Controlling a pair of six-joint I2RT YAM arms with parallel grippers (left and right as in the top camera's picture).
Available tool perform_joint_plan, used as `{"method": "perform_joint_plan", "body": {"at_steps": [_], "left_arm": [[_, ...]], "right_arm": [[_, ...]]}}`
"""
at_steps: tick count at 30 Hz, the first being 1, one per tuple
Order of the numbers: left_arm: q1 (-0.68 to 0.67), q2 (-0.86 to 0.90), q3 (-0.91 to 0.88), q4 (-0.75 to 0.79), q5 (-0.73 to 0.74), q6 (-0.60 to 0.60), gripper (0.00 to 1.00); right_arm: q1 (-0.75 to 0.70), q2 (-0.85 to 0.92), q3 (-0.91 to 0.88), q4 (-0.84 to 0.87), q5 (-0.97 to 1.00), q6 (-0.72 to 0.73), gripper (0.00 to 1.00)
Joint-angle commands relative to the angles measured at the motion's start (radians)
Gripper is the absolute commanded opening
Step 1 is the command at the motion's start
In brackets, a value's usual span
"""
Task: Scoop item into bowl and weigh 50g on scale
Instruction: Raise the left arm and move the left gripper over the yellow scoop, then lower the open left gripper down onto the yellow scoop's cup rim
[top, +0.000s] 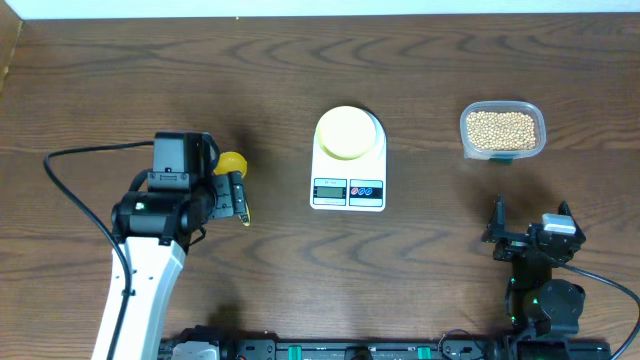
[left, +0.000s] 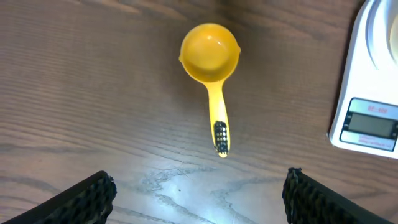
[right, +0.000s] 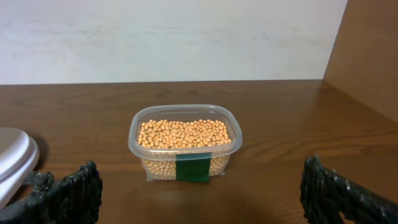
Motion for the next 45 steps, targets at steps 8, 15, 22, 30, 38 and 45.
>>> {"method": "perform_joint_plan", "body": {"at_steps": [8, 15, 22, 30, 38, 45], "left_arm": [[0.018, -0.001, 0.035, -0.009, -0.003, -0.016, 0.88], [0.018, -0.001, 0.035, -0.009, -0.003, -0.016, 0.88], [0.018, -0.001, 0.035, -0.012, -0.003, -0.016, 0.88], [0.018, 0.014, 0.035, -0.012, -0.006, -0.016, 0.88], [0.051, 0.089, 0.037, -0.004, -0.005, -0.024, 0.88], [0.113, 0.134, 0.063, -0.005, 0.024, -0.027, 0.88]], "right_arm": [[0.008, -0.006, -0.001, -0.003, 0.016, -0.007, 0.99], [0.008, -0.006, -0.001, -0.003, 0.016, -0.007, 0.99], [0.008, -0.006, -0.001, -0.003, 0.016, -0.007, 0.99], [0.008, -0.006, -0.001, -0.003, 0.016, -0.007, 0.99], [0.008, -0.006, -0.001, -0.002, 0.016, -0.007, 0.99], [0.008, -0.006, -0.001, -0.003, 0.016, -0.007, 0.99]]}}
